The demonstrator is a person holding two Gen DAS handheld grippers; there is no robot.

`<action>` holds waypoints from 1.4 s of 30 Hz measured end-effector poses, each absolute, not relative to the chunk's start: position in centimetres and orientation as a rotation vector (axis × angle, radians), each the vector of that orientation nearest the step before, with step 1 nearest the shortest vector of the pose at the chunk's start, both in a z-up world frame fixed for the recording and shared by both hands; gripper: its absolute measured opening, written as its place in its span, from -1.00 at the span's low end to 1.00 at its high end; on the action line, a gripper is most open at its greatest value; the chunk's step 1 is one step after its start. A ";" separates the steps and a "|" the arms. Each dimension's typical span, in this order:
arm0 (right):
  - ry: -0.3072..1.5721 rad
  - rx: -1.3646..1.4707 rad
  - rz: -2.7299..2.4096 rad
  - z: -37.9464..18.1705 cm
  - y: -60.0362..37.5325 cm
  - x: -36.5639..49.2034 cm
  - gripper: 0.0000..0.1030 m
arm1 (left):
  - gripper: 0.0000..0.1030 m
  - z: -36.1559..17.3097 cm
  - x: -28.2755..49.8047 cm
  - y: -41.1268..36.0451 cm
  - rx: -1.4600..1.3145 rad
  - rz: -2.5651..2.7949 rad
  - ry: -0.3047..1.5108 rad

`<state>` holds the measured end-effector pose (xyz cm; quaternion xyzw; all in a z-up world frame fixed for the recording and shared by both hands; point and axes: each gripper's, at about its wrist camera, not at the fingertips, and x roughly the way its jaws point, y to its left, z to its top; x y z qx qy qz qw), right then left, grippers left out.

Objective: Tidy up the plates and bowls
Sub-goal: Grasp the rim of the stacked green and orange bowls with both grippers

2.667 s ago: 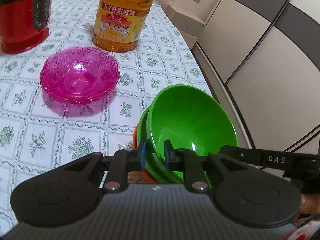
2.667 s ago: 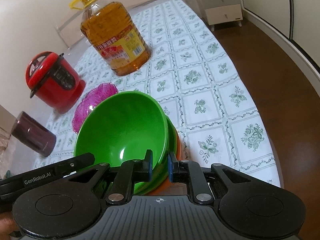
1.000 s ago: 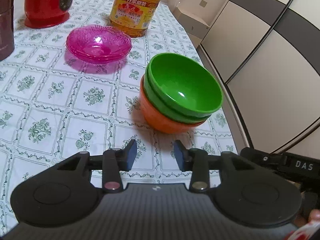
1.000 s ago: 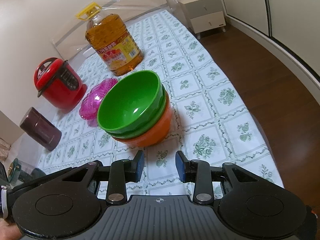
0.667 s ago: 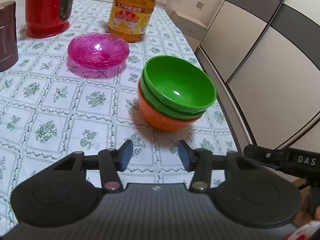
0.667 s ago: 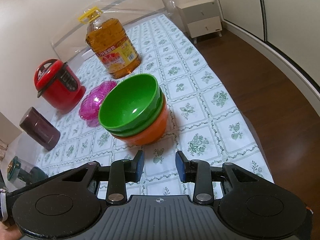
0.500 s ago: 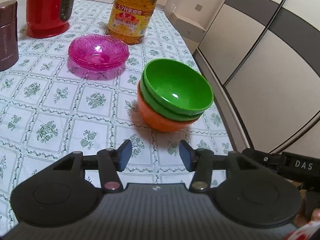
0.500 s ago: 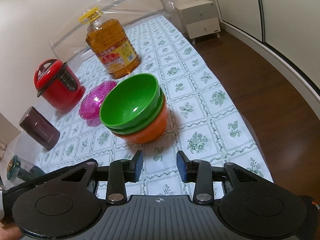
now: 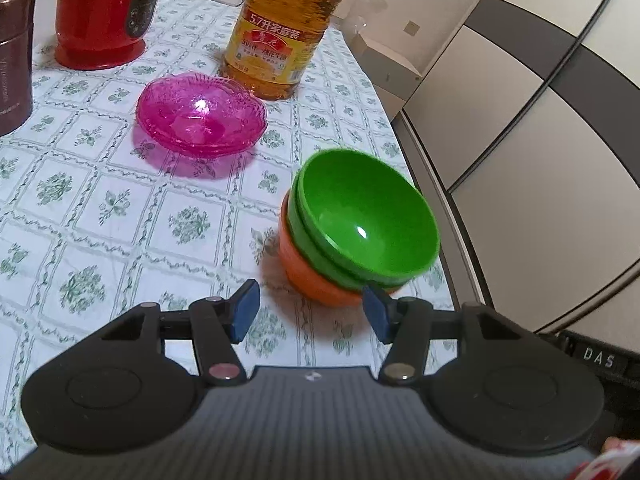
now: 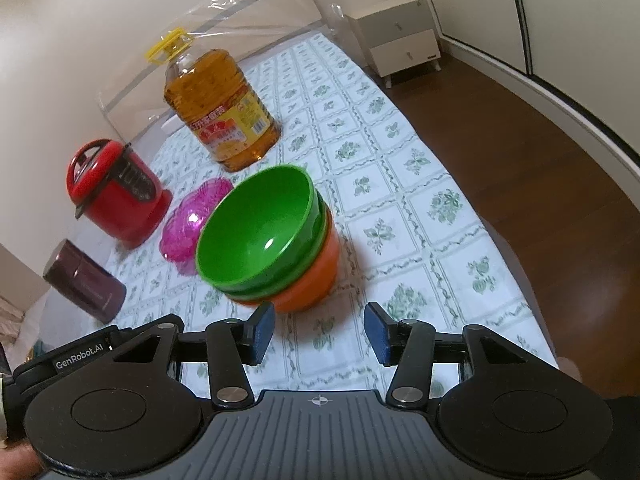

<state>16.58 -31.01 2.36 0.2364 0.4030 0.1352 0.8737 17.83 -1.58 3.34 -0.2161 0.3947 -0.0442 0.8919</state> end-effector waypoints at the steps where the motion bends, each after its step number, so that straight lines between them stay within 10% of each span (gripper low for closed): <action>1: 0.842 0.500 0.286 2.3 -31.0 17.1 -0.03 | 0.02 3.3 18.4 -1.5 -0.453 -0.090 0.820; 42: 1.027 0.461 0.314 -4.4 -26.7 29.9 -0.04 | -0.32 -2.4 28.3 -1.8 -0.497 -0.104 0.940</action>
